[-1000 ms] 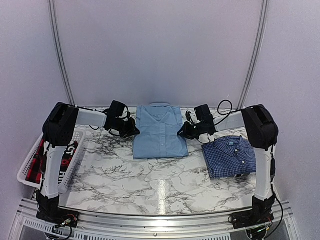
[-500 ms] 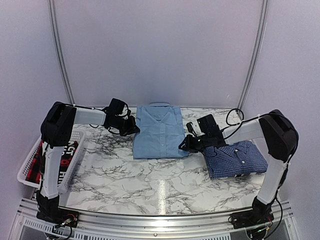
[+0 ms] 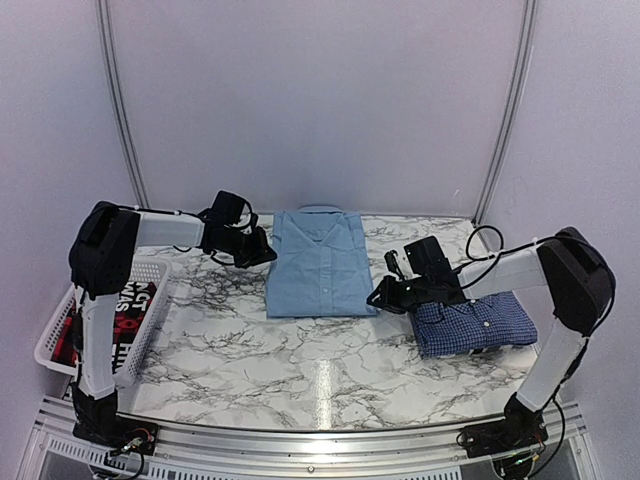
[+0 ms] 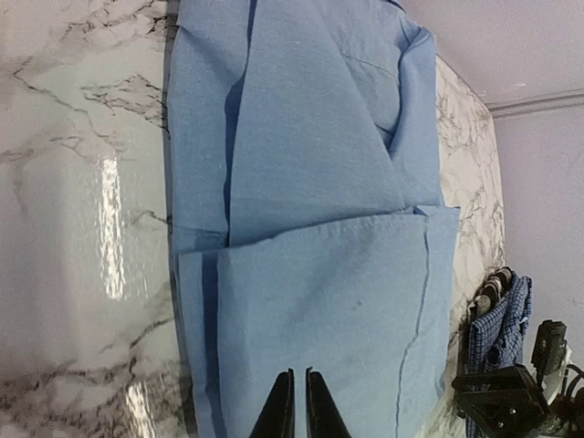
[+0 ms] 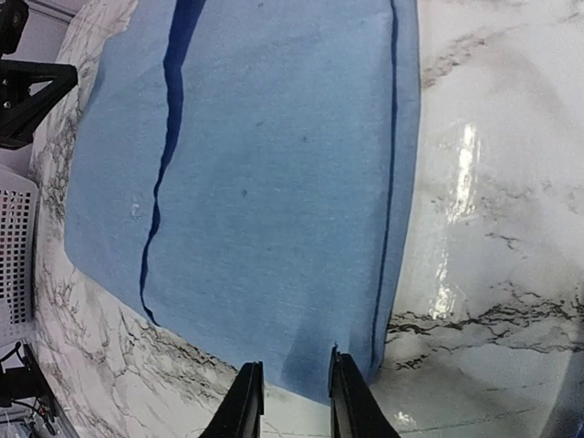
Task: Fold and stack the long sleeve shirts
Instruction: Smooth out the 2/3-rectangle-folded shirt at the center of the board.
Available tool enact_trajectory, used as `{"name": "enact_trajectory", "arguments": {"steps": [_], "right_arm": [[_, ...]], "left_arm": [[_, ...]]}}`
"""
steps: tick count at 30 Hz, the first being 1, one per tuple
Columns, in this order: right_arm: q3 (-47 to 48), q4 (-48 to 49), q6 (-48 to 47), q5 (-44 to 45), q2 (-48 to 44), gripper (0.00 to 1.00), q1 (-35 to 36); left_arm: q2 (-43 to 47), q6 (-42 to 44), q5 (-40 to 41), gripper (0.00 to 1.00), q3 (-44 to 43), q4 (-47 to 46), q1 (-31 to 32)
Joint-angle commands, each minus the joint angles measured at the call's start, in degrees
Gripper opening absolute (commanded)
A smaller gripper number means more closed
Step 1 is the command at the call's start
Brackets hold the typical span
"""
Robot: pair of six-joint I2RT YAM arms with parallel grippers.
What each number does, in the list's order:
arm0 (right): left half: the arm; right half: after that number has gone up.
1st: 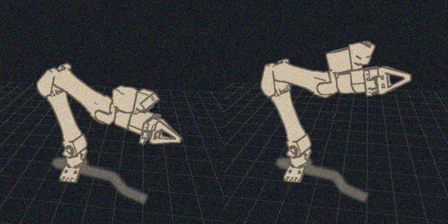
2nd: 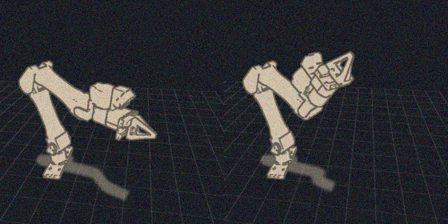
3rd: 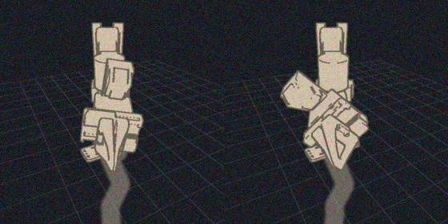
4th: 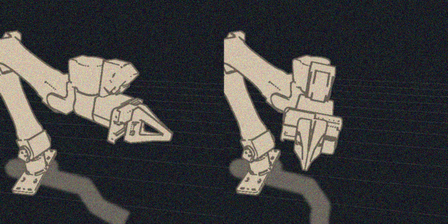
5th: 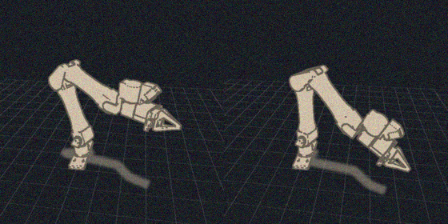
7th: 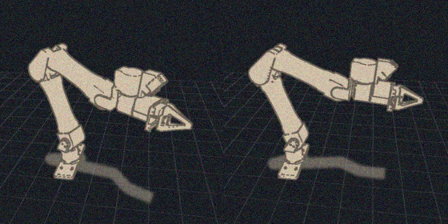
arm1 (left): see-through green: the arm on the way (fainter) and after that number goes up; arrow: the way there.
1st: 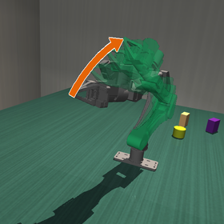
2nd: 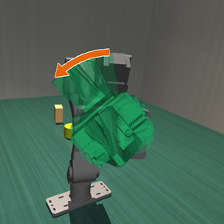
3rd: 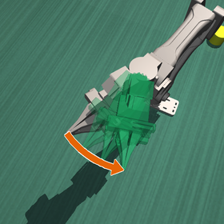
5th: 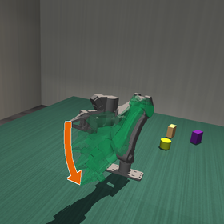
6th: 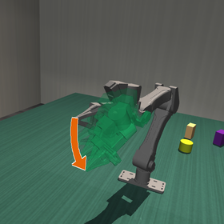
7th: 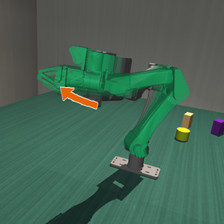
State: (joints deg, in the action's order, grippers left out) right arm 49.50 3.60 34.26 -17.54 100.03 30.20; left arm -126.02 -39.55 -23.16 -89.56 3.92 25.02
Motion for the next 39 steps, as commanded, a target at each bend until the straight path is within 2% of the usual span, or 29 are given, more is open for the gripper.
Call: {"name": "enact_trajectory", "arguments": {"steps": [1, 6, 10, 16, 28, 39], "right_arm": [[1.99, -2.14, -0.09, 3.06, -3.60, 0.22, 1.44], [3.14, -2.49, -0.67, 3.22, -2.33, 0.23, 1.40], [3.18, -2.45, -0.89, 3.73, -1.75, 0.24, 1.40], [1.79, -2.50, -1.30, 3.29, -1.91, 0.27, 1.32], [-2.17, -1.17, -1.19, 3.09, -1.57, 0.29, 0.68], [-3.12, -0.62, -1.17, 3.01, -0.79, 0.29, 0.31]], "left_arm": [[10.28, 1.01, 1.17, 0.06, 5.12, 1.32, 0.53], [15.44, -2.18, 0.54, 0.06, 14.36, -2.45, 2.16], [15.82, -4.24, -0.40, 0.06, 19.88, -7.97, 3.77], [13.14, -5.36, -0.73, 0.06, 22.66, -10.74, 5.24], [16.20, -4.75, 1.09, 0.06, 28.85, -10.18, 5.40], [25.09, -7.86, 2.13, 0.27, 39.75, -11.99, 7.00]]}}
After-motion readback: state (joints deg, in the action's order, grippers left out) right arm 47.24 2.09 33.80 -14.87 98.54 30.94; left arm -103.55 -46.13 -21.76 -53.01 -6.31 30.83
